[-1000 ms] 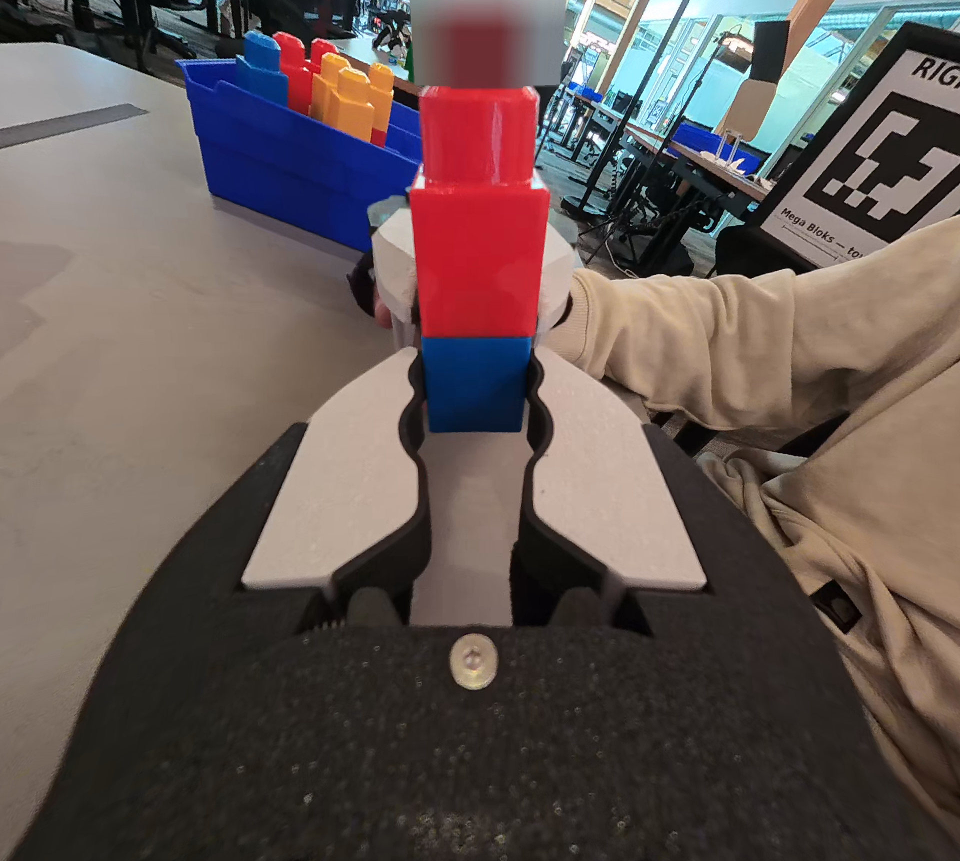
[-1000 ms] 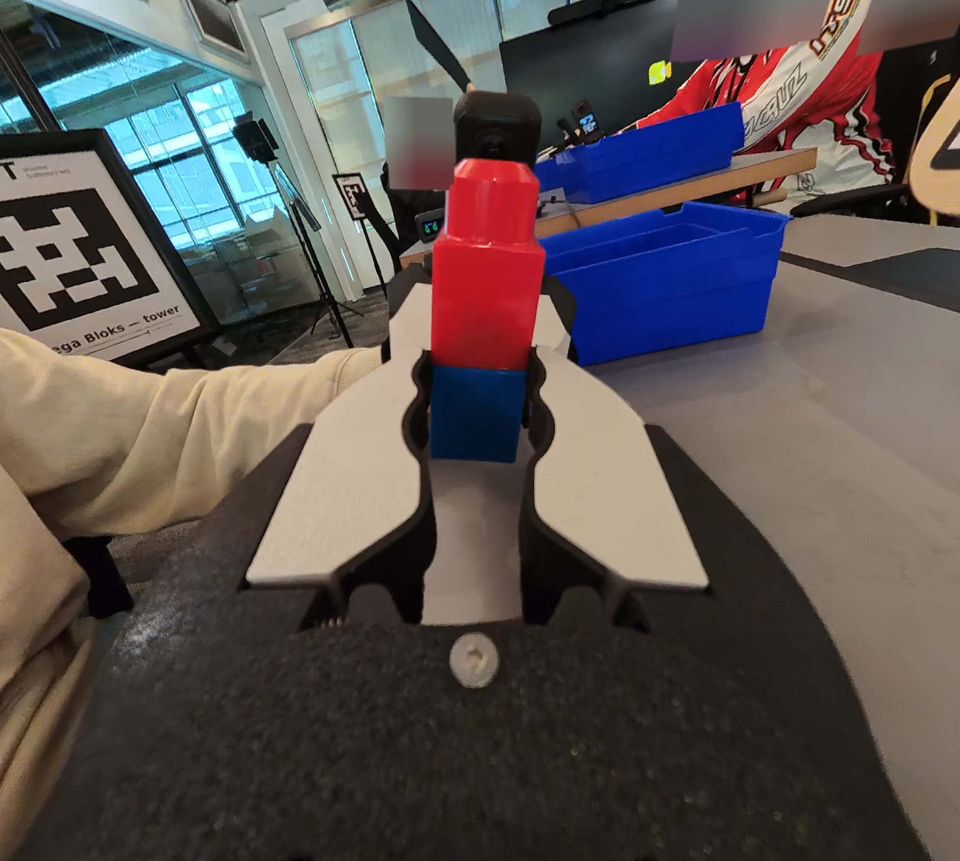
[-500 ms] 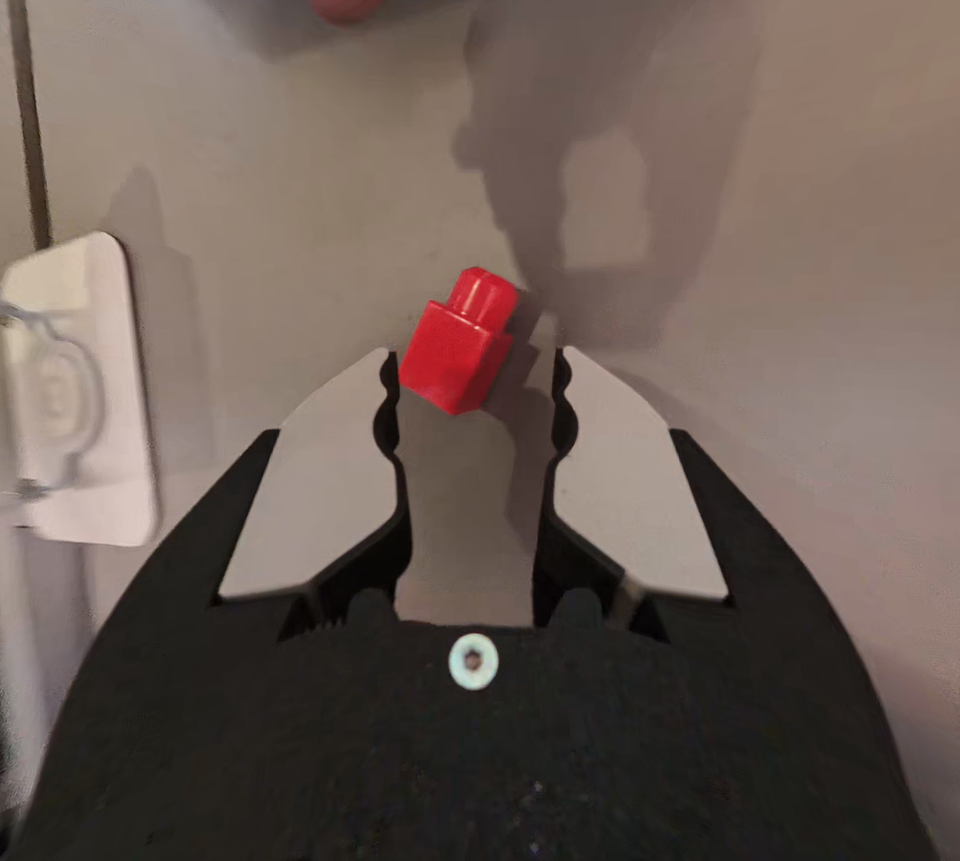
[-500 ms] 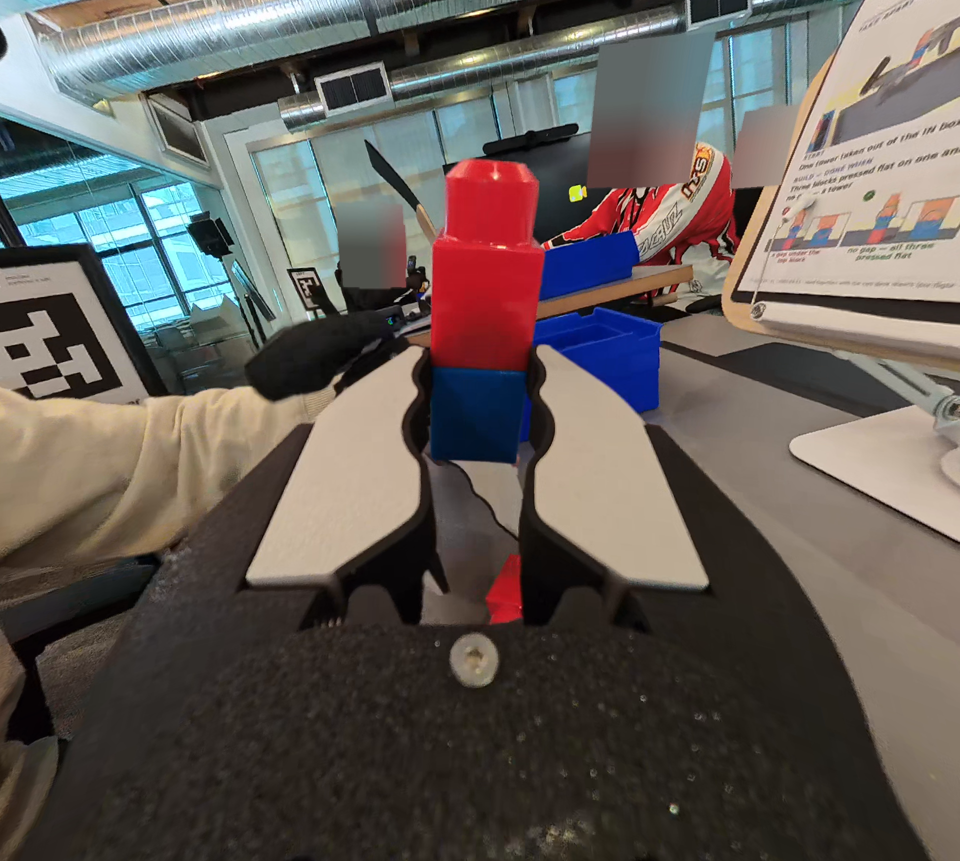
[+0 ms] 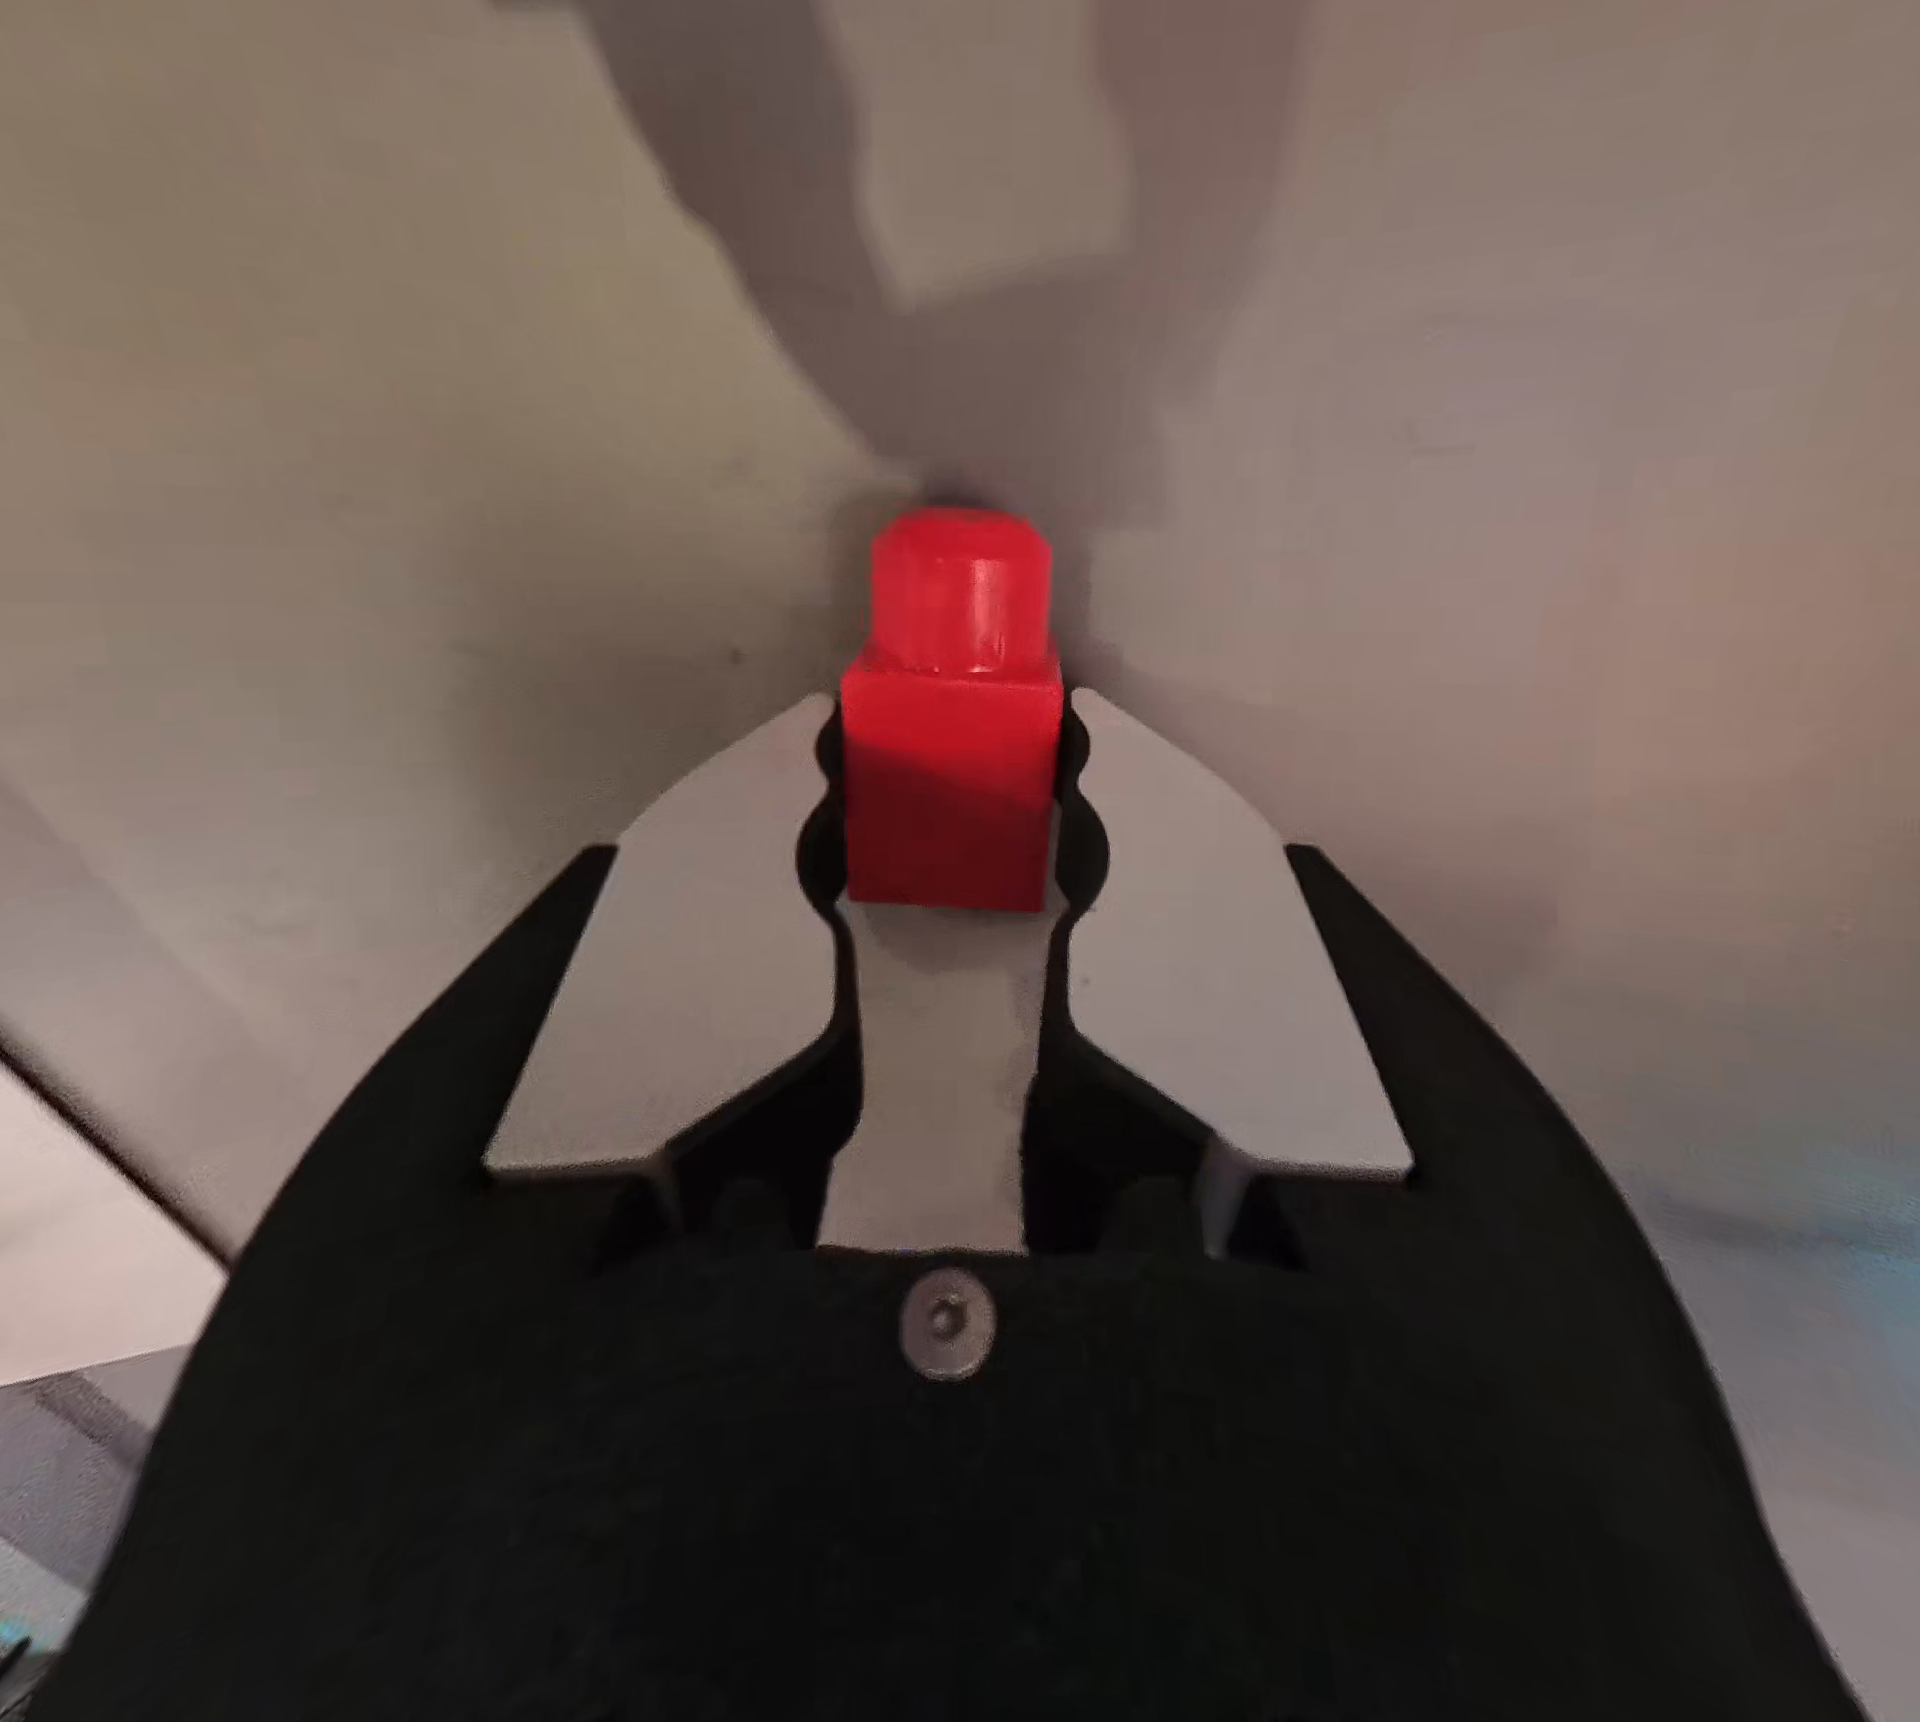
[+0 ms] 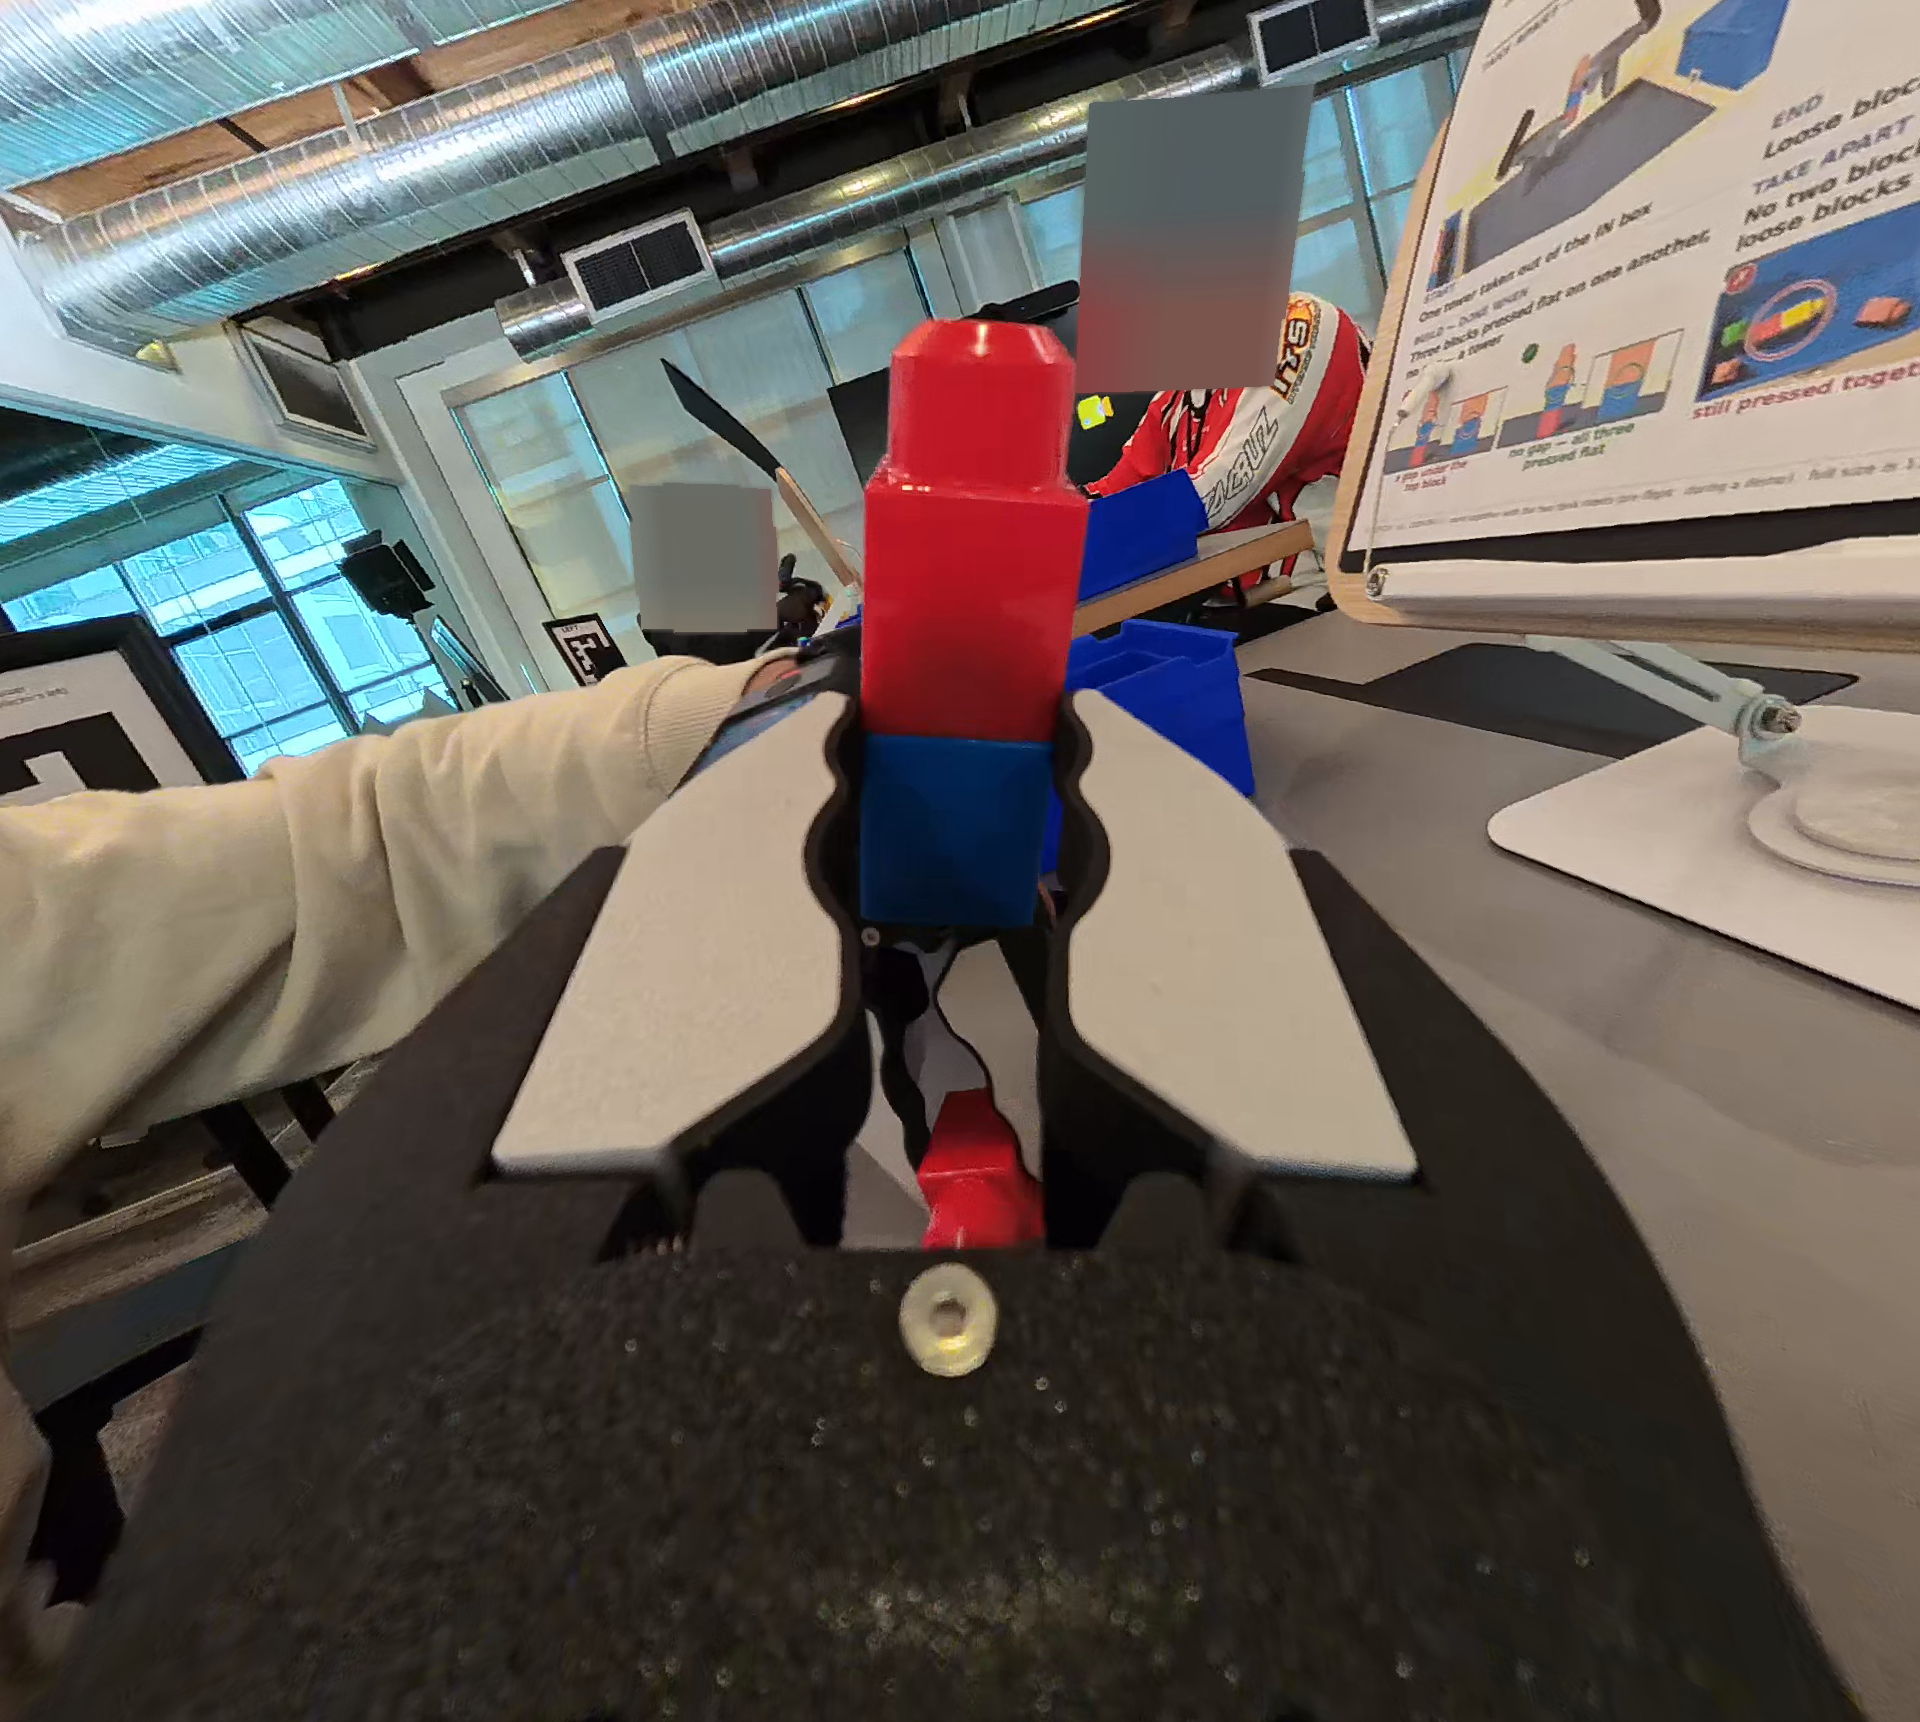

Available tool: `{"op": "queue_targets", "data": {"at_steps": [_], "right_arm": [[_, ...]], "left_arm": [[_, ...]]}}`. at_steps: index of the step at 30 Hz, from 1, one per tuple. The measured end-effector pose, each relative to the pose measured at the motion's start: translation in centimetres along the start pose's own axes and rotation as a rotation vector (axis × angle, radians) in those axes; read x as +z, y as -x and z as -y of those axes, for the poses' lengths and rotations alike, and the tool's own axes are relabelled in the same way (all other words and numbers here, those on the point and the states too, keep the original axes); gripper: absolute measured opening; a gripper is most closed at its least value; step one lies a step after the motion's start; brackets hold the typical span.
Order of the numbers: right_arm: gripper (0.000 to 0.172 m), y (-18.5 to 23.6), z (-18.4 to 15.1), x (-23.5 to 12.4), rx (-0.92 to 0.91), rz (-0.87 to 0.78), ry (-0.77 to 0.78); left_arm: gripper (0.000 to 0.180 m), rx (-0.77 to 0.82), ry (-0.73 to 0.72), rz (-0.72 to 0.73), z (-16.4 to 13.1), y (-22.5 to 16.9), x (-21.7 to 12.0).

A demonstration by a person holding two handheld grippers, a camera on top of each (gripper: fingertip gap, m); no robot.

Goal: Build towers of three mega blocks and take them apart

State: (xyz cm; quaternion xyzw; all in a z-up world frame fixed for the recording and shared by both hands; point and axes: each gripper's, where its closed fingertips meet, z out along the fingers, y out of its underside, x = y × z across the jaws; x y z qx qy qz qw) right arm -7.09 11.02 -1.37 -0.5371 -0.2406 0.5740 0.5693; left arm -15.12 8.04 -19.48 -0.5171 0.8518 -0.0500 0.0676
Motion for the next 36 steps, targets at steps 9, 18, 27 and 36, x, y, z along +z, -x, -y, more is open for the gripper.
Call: {"op": "queue_targets", "data": {"at_steps": [9,18,27,36], "right_arm": [[0.035,0.4,-0.9,0.7,-0.01,0.002,0.036],[0.035,2.6,-5.3,3.1,-0.099,0.073,0.196],[0.035,3.9,-9.0,4.2,-0.072,0.146,0.337],[0.035,3.7,-9.5,4.1,-0.064,0.135,0.353]], "left_arm": [[0.036,-0.344,-0.714,0.186,2.2,2.3,-12.4],[0.036,-0.708,-1.682,0.245,-0.1,4.4,-25.6],[0.036,-0.633,-1.627,0.166,2.9,2.9,-21.4],[0.036,-0.645,-1.59,0.154,3.6,3.1,-19.8]]}}
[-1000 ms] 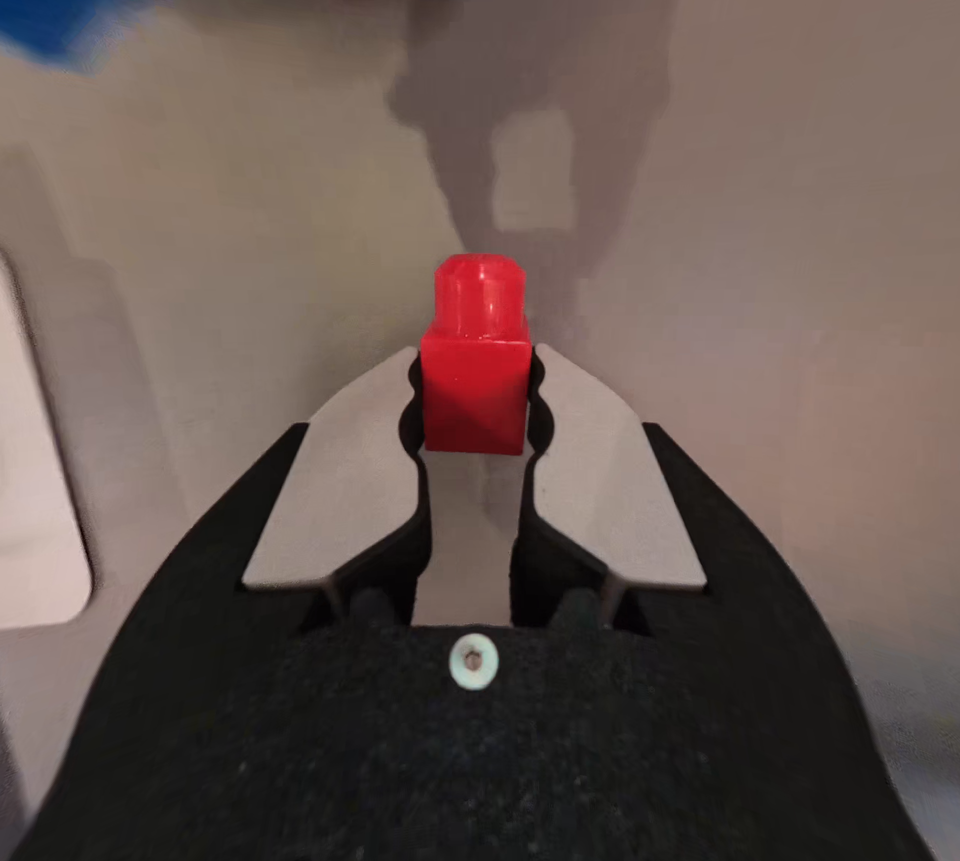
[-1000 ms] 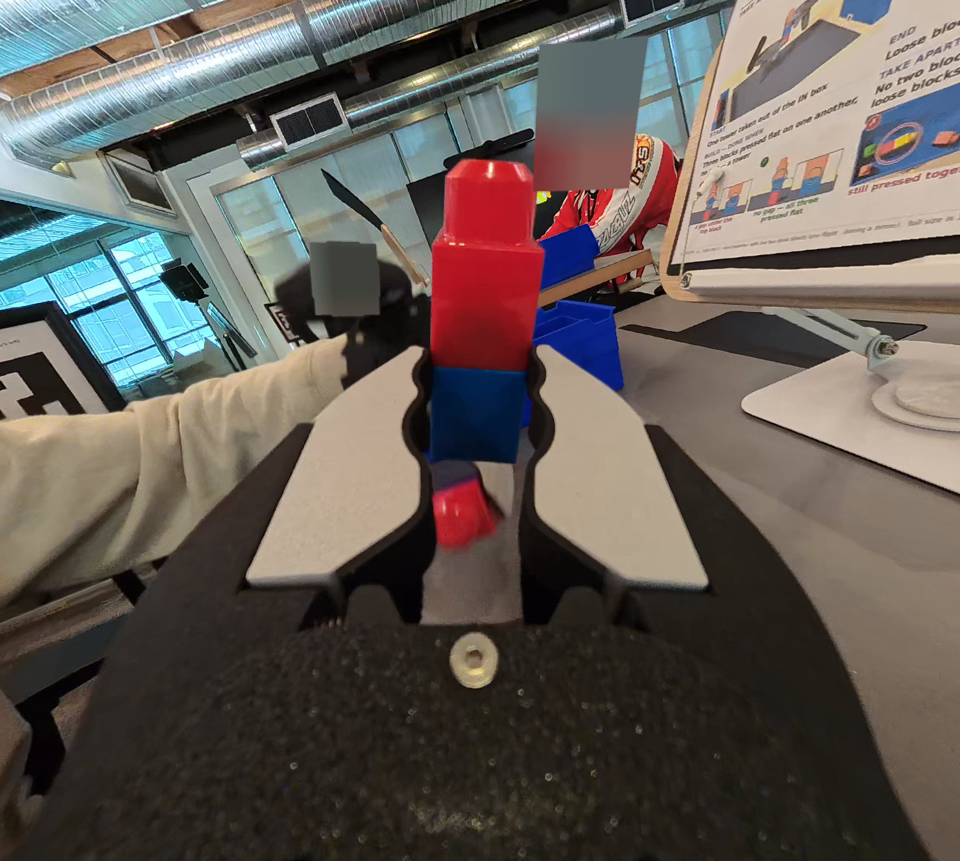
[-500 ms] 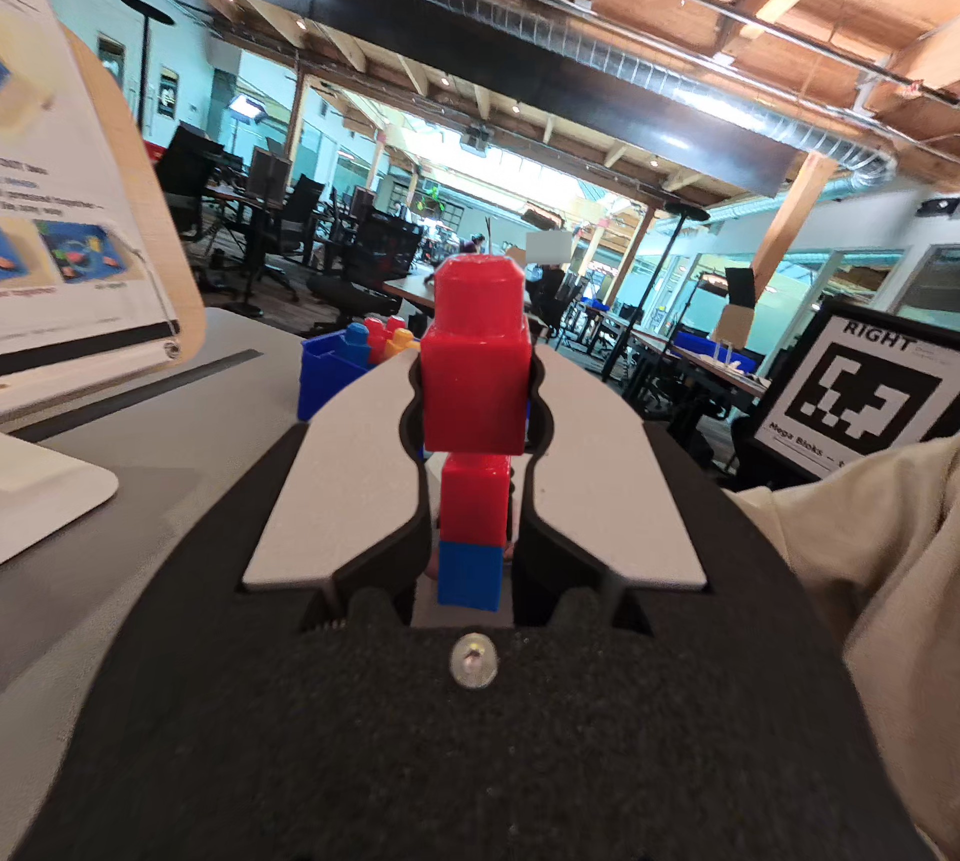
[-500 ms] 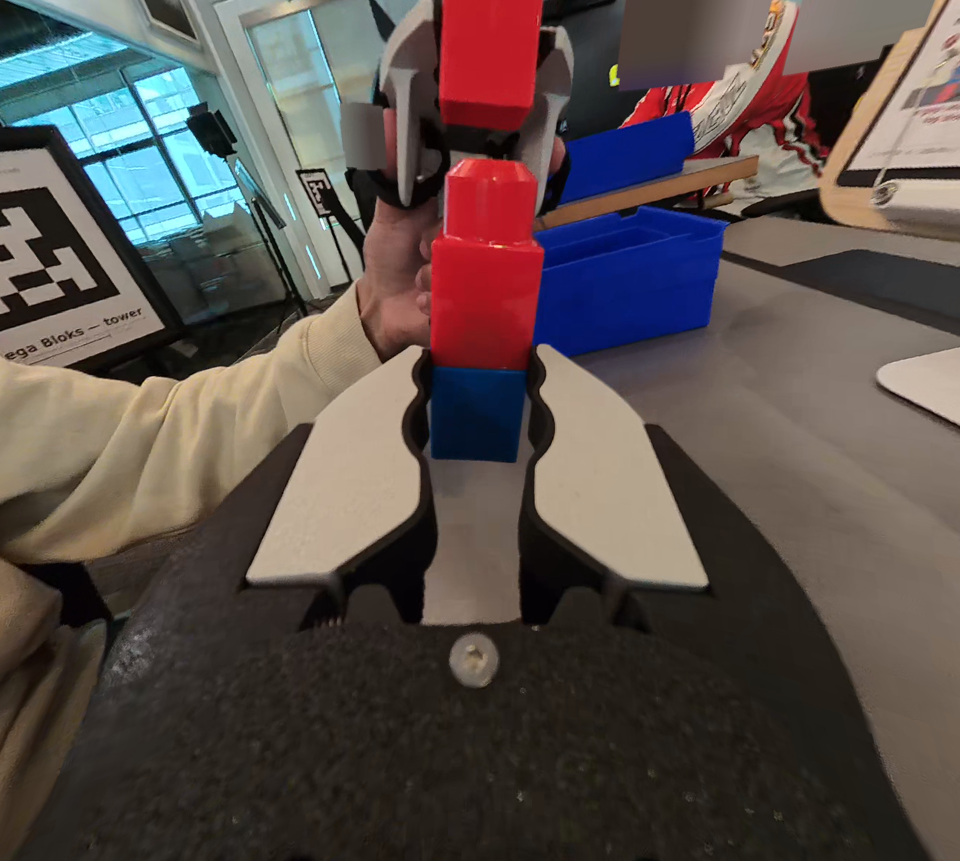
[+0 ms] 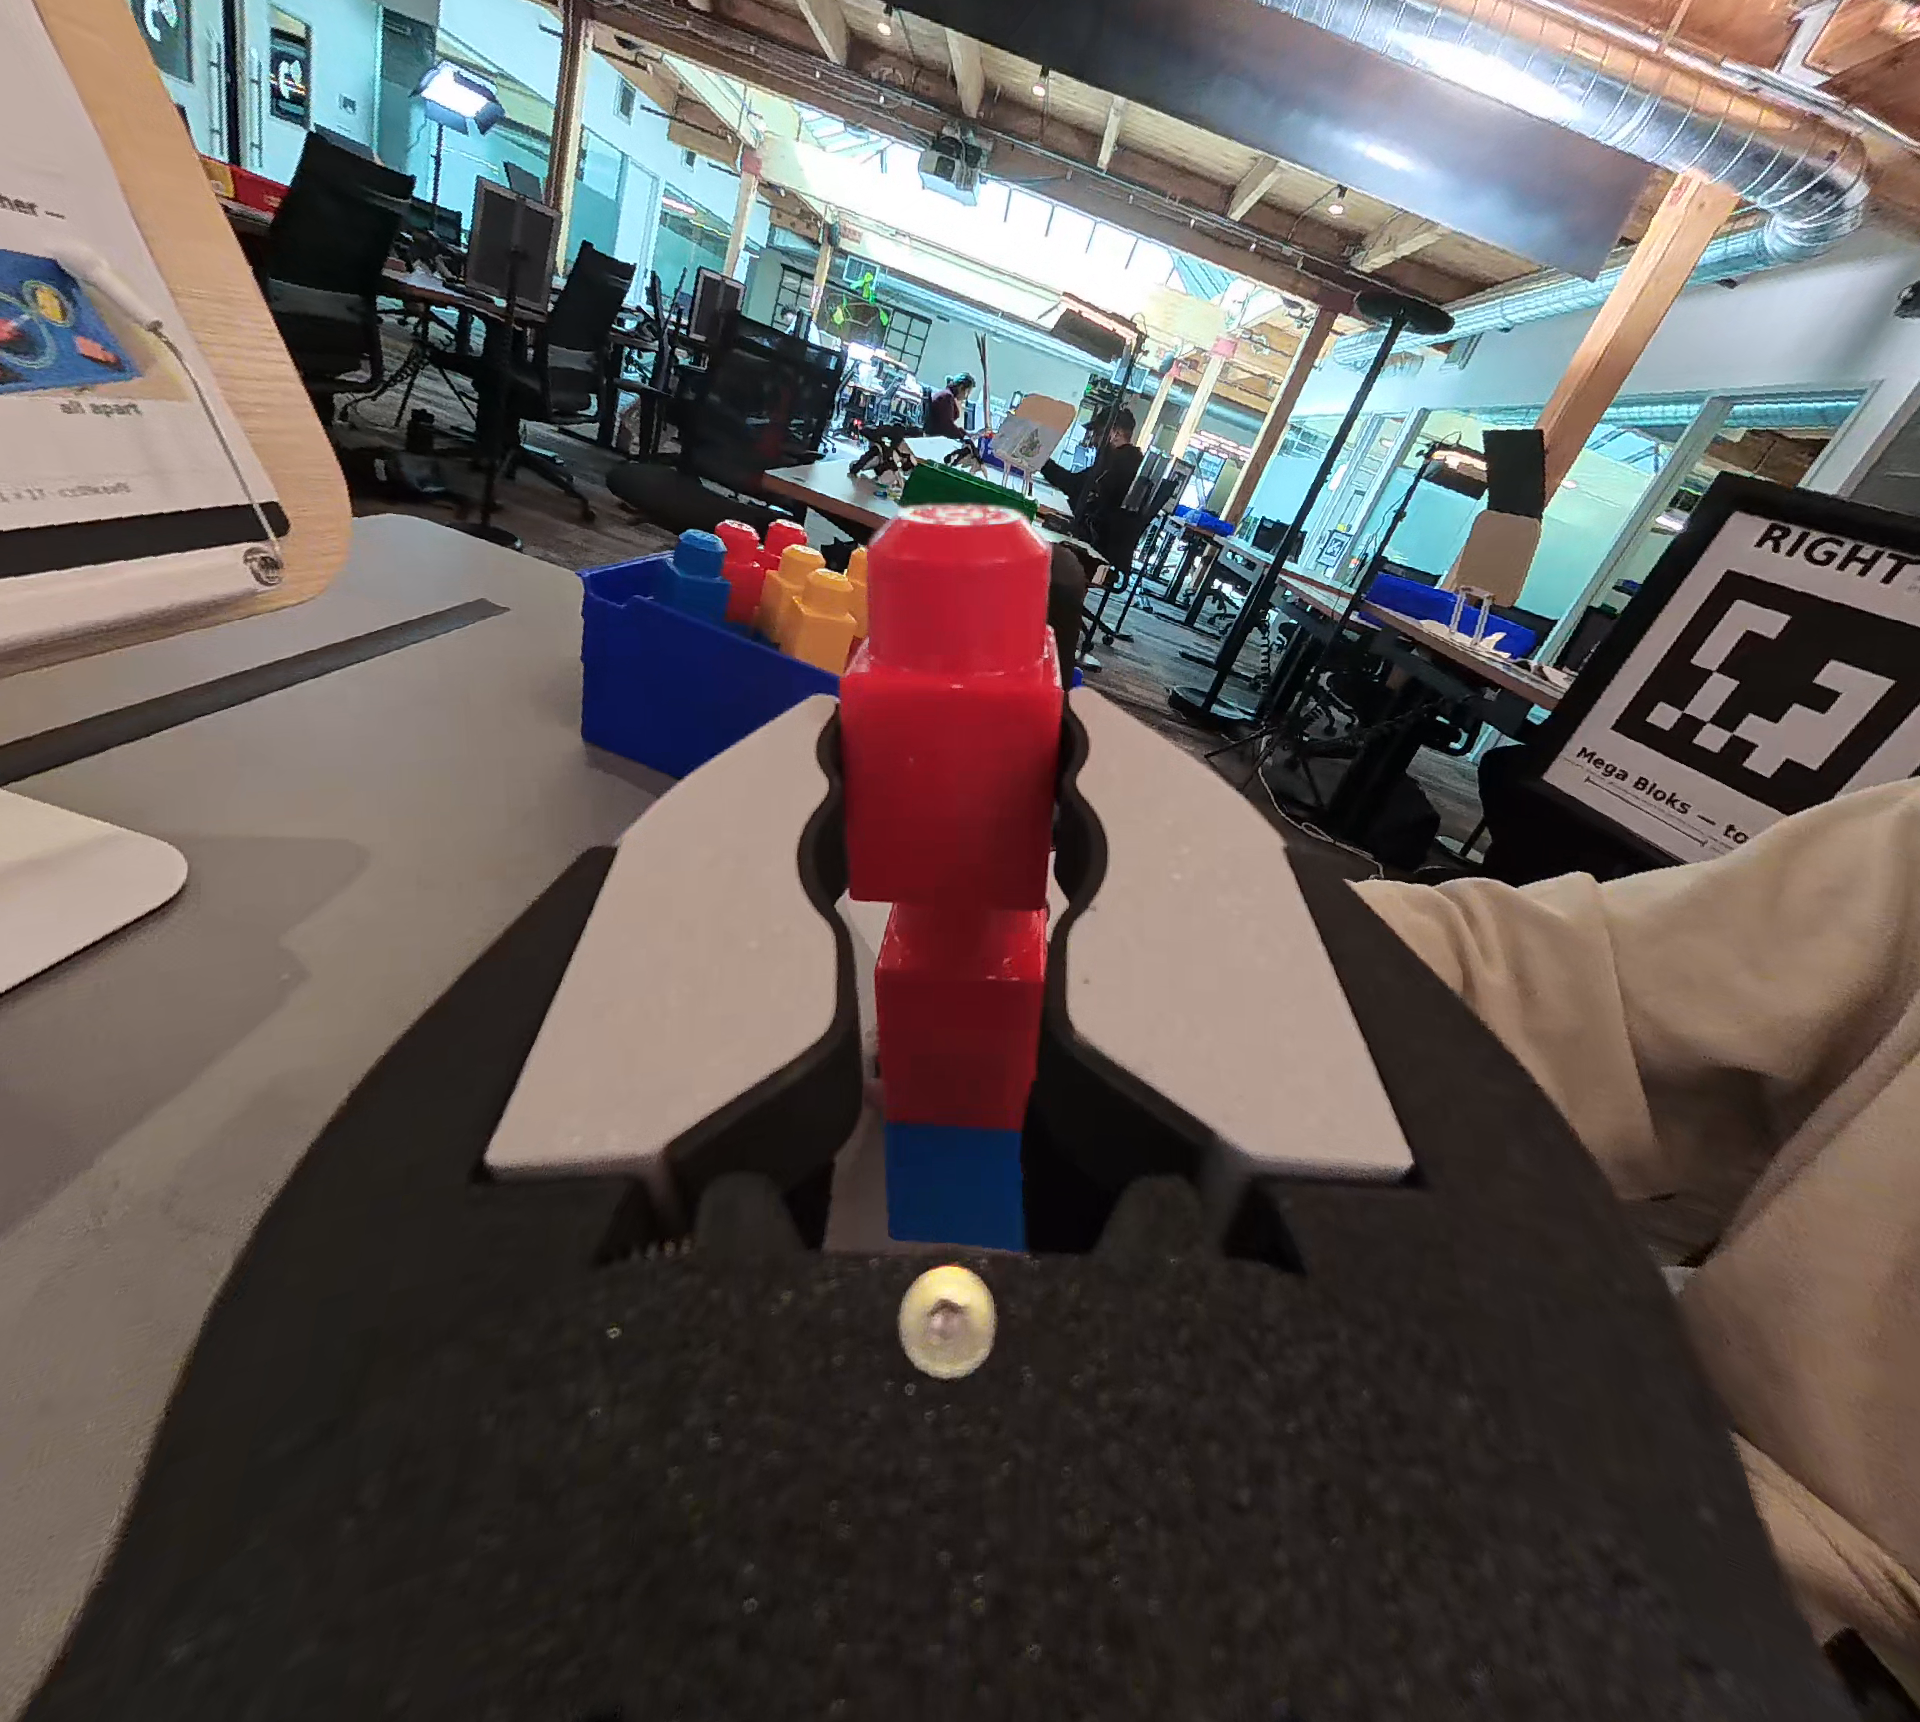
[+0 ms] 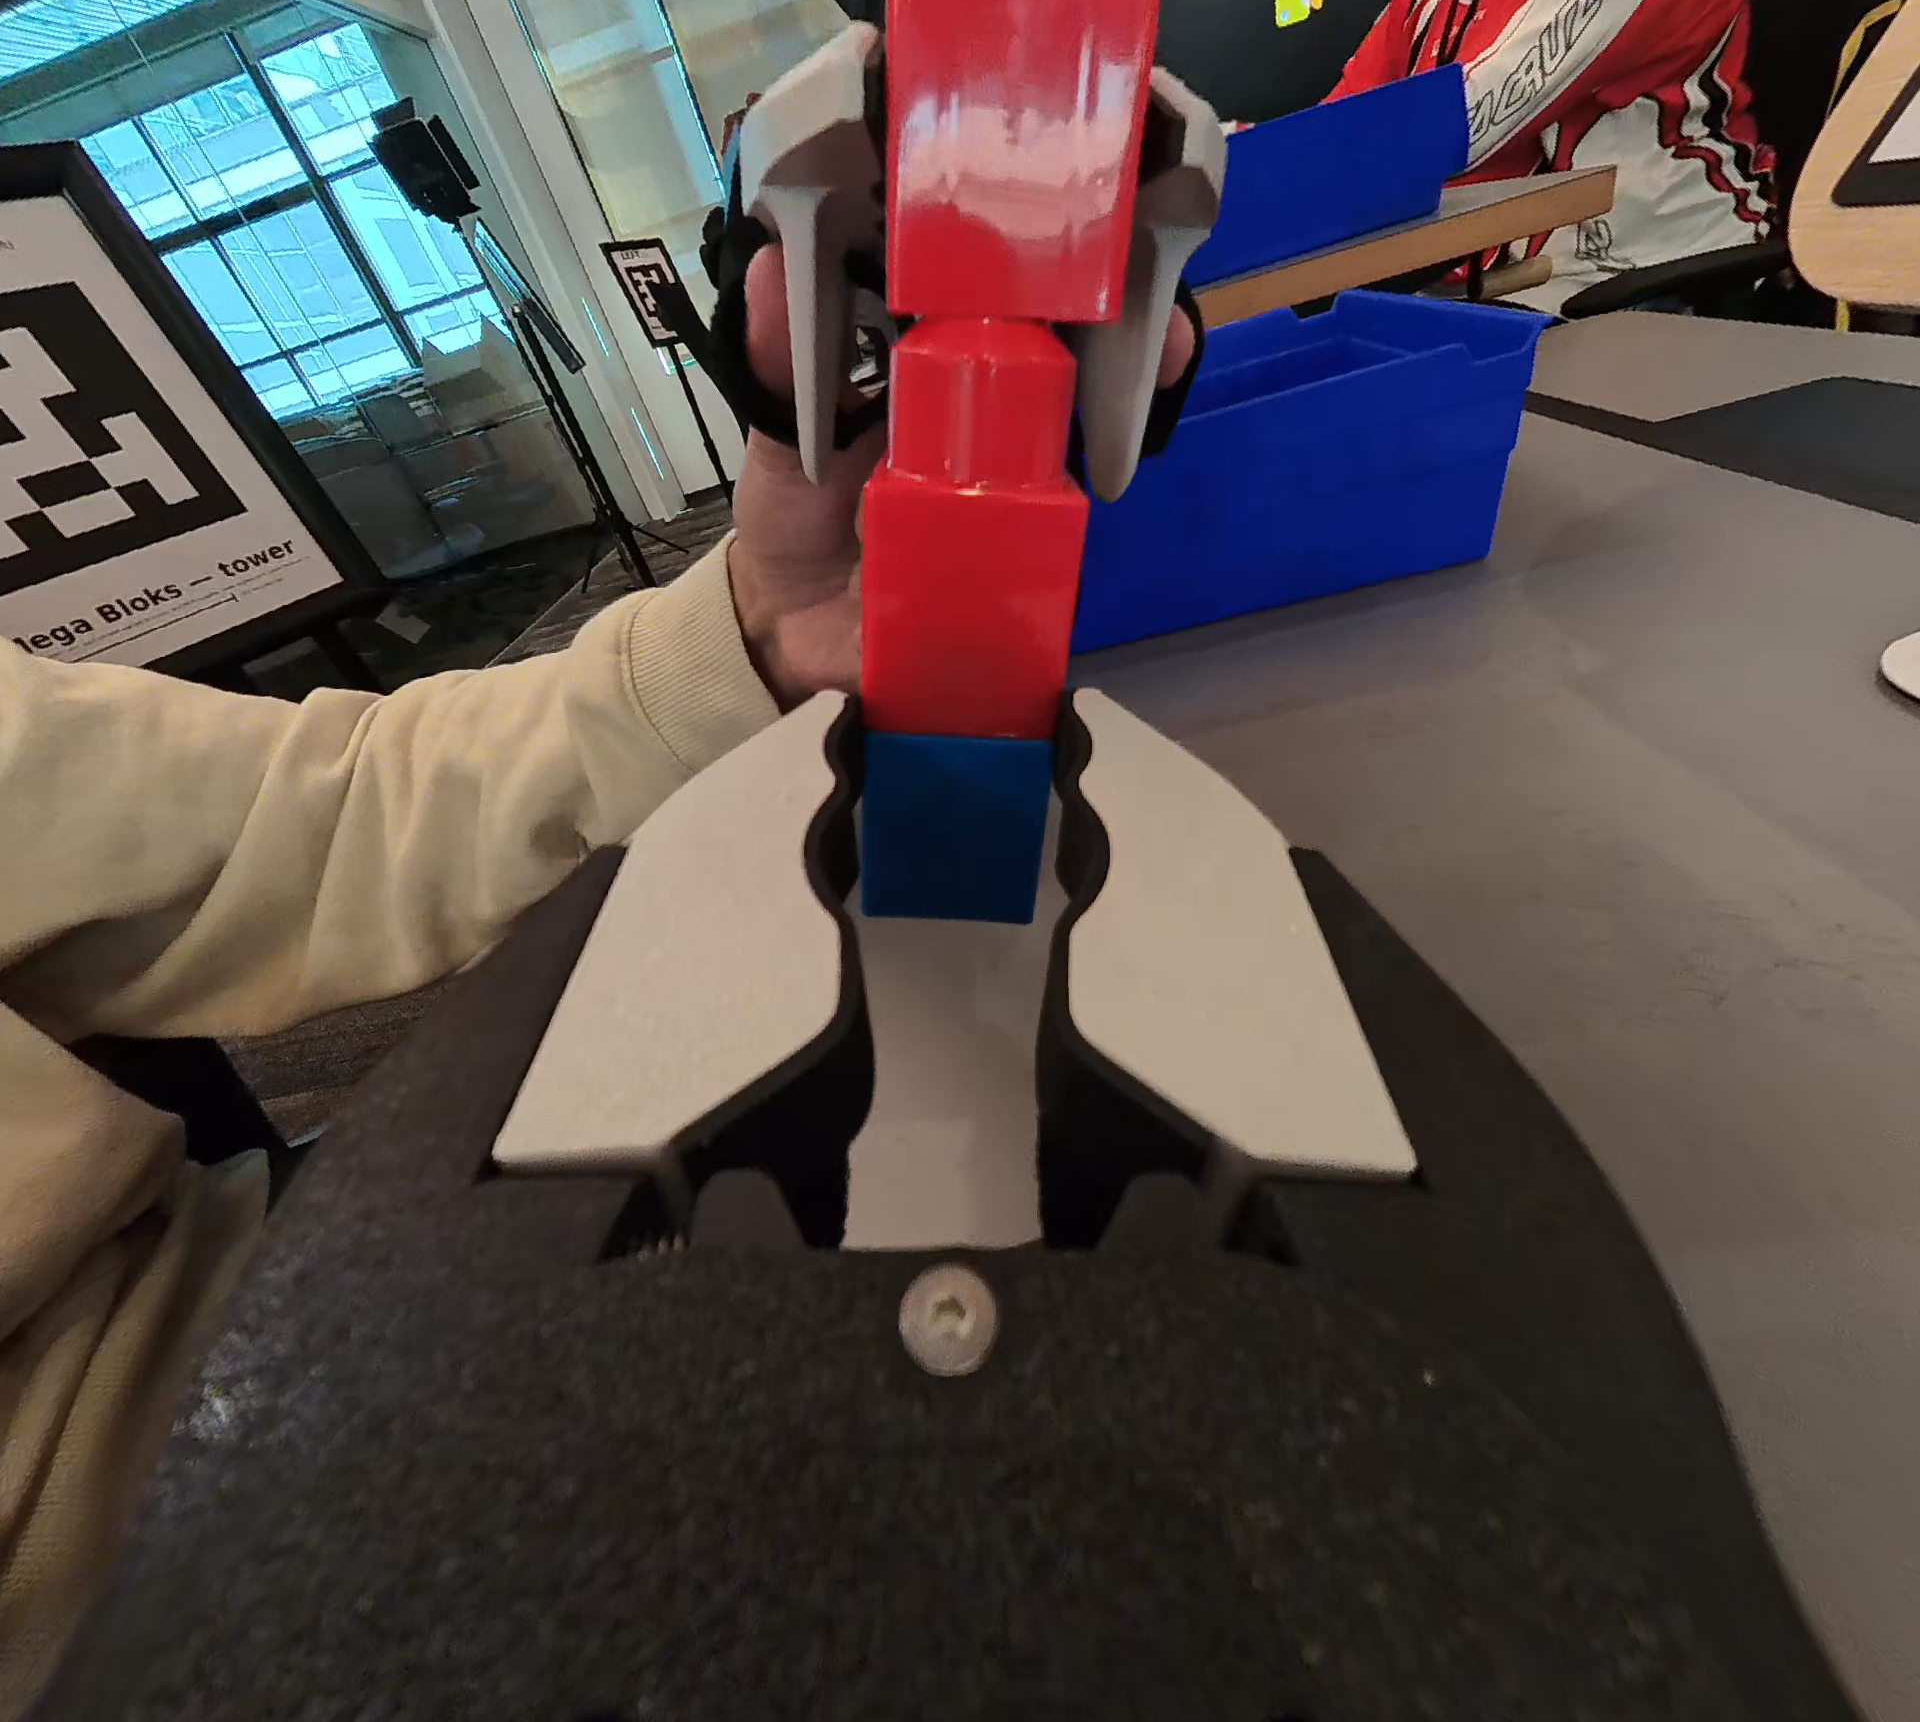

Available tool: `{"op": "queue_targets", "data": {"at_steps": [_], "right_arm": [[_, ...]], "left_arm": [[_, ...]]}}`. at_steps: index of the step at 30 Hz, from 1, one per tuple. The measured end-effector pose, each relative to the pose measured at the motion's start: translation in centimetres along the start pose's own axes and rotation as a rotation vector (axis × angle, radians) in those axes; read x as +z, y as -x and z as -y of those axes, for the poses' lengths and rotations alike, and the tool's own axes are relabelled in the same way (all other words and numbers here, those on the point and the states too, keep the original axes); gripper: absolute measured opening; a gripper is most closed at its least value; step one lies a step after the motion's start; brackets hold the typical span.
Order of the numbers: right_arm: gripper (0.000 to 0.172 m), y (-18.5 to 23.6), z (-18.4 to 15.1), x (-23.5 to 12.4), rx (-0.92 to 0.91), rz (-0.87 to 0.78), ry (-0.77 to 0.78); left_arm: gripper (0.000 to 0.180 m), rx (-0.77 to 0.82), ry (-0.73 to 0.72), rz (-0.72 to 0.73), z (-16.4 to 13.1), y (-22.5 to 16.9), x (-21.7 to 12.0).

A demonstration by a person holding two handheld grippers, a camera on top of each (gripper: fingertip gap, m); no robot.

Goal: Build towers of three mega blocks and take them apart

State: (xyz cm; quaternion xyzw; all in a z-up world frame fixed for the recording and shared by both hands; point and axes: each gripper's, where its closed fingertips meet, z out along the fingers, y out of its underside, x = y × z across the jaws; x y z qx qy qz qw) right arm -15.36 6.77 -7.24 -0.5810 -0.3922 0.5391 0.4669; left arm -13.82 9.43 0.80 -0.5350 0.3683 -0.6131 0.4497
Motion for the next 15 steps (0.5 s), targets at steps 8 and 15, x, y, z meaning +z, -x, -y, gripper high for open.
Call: {"op": "queue_targets", "data": {"at_steps": [8,15], "right_arm": [[0.035,-0.1,-0.1,0.1,0.017,-0.002,0.007],[0.035,0.0,0.9,-0.4,0.072,0.027,-0.068]], "left_arm": [[0.036,0.015,0.051,0.011,-1.0,0.2,0.4],[0.036,-0.009,0.035,0.002,-1.2,0.4,0.6]]}}
